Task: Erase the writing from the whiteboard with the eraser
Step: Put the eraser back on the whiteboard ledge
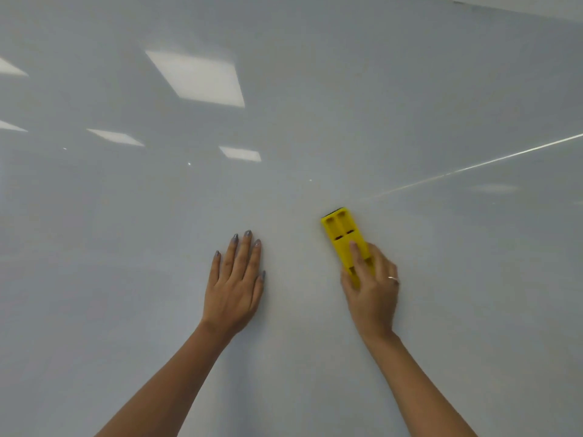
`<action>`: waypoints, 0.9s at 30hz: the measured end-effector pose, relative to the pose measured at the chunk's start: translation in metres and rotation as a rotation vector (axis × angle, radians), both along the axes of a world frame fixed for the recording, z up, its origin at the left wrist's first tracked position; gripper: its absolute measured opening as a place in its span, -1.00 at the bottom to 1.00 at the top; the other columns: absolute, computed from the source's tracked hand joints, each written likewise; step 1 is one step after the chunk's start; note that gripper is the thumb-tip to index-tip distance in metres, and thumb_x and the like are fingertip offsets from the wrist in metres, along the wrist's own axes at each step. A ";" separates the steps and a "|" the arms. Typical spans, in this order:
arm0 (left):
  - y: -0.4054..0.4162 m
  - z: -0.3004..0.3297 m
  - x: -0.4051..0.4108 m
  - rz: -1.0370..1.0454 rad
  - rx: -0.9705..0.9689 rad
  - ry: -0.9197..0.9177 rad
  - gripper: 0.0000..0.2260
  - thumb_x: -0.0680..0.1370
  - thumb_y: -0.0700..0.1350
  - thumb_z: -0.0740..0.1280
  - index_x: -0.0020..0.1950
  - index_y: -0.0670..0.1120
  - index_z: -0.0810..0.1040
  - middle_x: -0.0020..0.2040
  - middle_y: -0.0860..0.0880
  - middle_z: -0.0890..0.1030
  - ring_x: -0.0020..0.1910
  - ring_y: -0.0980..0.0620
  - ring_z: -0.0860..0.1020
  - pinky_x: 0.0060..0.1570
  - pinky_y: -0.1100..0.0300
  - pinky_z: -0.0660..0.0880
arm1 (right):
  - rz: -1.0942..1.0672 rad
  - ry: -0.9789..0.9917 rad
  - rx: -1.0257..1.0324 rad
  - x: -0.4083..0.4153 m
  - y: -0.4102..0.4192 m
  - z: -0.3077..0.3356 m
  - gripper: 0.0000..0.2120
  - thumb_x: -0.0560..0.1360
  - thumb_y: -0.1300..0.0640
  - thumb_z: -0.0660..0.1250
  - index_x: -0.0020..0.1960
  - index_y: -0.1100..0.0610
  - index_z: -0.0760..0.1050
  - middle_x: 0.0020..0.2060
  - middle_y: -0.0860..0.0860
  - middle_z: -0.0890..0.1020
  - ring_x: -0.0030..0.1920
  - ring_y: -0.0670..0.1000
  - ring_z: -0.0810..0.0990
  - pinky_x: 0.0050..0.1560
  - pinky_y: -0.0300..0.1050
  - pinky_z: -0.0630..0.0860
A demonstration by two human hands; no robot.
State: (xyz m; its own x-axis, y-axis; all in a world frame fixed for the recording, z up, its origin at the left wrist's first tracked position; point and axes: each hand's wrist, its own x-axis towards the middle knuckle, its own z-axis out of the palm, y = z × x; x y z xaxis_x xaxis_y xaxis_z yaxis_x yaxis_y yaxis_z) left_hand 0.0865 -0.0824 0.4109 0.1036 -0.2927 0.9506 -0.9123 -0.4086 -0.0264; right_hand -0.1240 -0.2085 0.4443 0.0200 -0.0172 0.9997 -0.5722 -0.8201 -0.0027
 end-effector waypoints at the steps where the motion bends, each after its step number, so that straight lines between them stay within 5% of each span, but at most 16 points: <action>1: 0.002 -0.004 -0.003 0.003 0.019 0.010 -0.50 0.65 0.01 0.00 0.56 -0.15 0.24 0.58 -0.14 0.19 0.55 -0.18 0.19 0.41 -0.21 0.29 | 0.012 0.095 -0.034 0.002 0.005 -0.011 -0.56 0.43 0.13 0.37 0.31 0.07 0.51 0.18 0.19 0.57 -0.01 0.27 0.57 -0.08 0.10 0.55; 6: 0.018 -0.024 -0.016 -0.071 0.108 0.047 -0.46 0.62 0.03 0.04 0.56 -0.16 0.24 0.57 -0.13 0.22 0.54 -0.18 0.23 0.37 -0.19 0.34 | 0.129 0.401 -0.003 -0.009 0.018 -0.061 -0.44 0.28 0.21 0.54 0.25 0.00 0.55 0.14 0.10 0.60 -0.04 0.20 0.59 -0.15 0.06 0.58; 15: 0.049 -0.091 -0.057 -0.318 0.373 -0.022 -0.34 0.58 0.18 0.17 0.59 -0.11 0.14 0.55 -0.04 0.28 0.50 -0.05 0.32 0.31 0.04 0.38 | 0.320 0.673 0.231 -0.062 0.036 -0.115 -0.40 0.33 0.24 0.45 0.35 0.04 0.46 0.23 -0.01 0.56 0.15 0.11 0.55 0.06 0.06 0.54; 21: 0.071 -0.139 -0.089 -0.339 0.511 0.025 -0.48 0.55 0.19 0.27 0.38 -0.12 0.49 0.35 -0.08 0.52 0.26 -0.11 0.54 0.07 0.03 0.54 | 0.403 0.718 0.369 -0.085 0.046 -0.166 -0.42 0.38 0.25 0.46 0.38 0.13 0.42 0.24 0.03 0.57 0.22 0.09 0.51 0.19 -0.13 0.41; 27: 0.085 -0.182 -0.108 -0.324 0.565 0.066 -0.49 0.42 0.08 0.53 0.26 -0.18 0.57 0.15 -0.11 0.62 0.02 -0.12 0.63 -0.14 0.05 0.60 | 0.455 0.690 0.501 -0.099 0.055 -0.214 -0.49 0.41 0.22 0.46 0.34 0.14 0.44 0.25 0.04 0.55 0.26 0.06 0.48 0.21 -0.17 0.36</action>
